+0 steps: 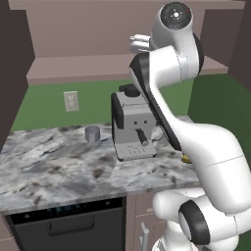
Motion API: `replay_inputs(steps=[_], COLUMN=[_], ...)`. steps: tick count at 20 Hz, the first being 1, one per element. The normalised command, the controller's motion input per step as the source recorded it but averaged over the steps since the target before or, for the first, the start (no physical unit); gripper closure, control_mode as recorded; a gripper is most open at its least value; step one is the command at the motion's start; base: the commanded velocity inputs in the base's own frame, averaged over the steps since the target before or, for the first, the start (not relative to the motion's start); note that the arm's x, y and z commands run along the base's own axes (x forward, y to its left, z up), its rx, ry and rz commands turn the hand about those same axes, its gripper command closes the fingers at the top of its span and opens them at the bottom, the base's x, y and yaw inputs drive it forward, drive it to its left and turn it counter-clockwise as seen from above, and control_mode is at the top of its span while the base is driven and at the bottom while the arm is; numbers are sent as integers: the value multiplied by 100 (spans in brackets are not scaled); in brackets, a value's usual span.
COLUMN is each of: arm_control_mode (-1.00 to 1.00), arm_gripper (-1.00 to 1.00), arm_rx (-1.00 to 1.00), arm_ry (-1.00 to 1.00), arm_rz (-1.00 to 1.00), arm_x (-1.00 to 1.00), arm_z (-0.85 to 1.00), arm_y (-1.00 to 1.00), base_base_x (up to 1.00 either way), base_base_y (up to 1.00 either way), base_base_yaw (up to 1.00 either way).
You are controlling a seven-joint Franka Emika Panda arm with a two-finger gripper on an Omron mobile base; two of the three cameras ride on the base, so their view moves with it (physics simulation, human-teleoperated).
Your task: Pick the sponge and sponge from the cabinet and place them on the counter.
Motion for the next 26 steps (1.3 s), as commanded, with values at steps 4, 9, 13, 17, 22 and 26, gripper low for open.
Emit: replay_inputs(steps=[4,9,13,17,22,26], arm_control_mode=[-100,-100,-100,-100,-100,-100], arm_gripper=[-100,-100,-100,-100,-100,-100], arm_rx=[-4,-7,-10,-11,-8,0], arm_ry=[0,0,0,0,0,0], arm_rz=[4,4,5,6,5,0], arm_x=[12,7,3,2,7,17], arm_z=[-16,-2,0,0,-4,-6], arm_y=[0,0,0,0,0,-2], base_base_x=[0,0,0,0,0,0], base_base_y=[0,0,0,0,0,0], base_base_yaw=[0,0,0,0,0,0])
